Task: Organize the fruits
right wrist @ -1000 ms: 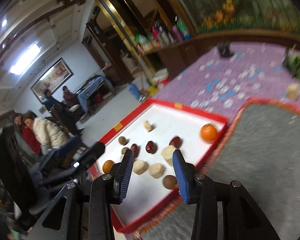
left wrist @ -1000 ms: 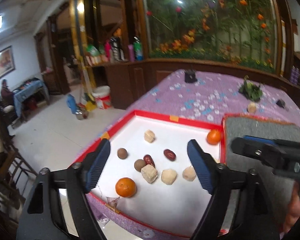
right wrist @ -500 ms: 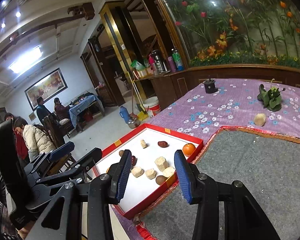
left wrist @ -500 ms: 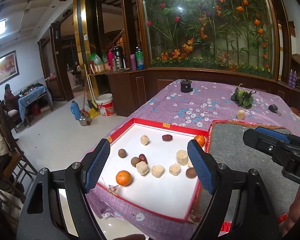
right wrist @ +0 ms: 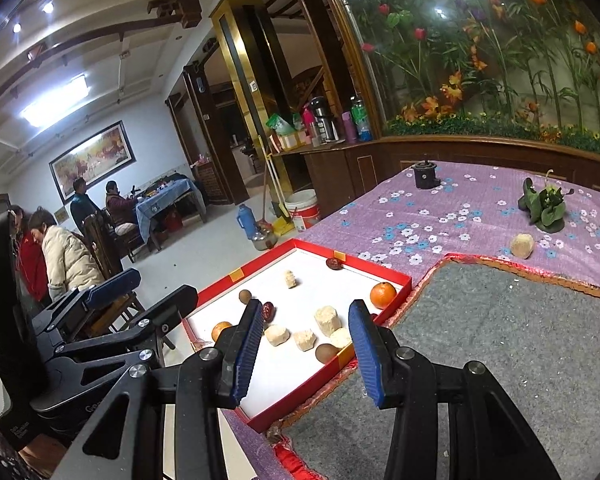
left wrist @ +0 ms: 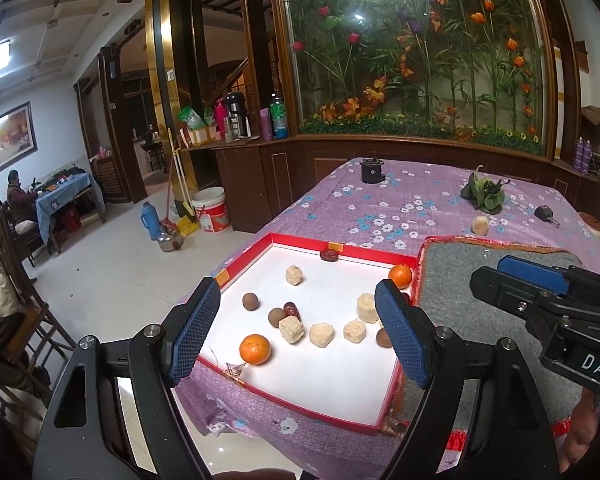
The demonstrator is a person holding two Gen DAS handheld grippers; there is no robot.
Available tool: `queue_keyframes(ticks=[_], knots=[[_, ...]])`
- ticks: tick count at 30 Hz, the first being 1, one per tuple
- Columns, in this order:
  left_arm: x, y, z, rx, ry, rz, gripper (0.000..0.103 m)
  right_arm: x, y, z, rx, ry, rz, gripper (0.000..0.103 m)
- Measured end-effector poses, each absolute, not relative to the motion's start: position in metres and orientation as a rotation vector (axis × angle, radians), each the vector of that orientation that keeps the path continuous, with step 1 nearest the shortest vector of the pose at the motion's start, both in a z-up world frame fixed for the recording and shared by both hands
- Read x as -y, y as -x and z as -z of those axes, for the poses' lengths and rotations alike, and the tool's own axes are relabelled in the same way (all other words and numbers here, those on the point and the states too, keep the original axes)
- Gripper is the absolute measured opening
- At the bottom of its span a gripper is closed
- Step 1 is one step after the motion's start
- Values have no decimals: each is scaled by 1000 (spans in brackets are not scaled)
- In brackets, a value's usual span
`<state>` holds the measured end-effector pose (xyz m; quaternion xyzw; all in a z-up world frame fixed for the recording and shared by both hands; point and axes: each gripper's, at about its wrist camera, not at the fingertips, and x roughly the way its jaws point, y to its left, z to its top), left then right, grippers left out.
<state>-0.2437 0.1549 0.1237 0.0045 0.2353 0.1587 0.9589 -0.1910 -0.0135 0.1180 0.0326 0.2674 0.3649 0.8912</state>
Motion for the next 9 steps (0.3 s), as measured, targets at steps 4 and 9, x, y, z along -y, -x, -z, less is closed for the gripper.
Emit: queue_keyframes(ticks=[4,9], knots=[[-158,245,-125,-466,4,-315,81,12,189,-115,-564,-65,-757,43],[-157,243,-124,-463,1,-295,81,11,185,-110,-577,-63,-750,43]])
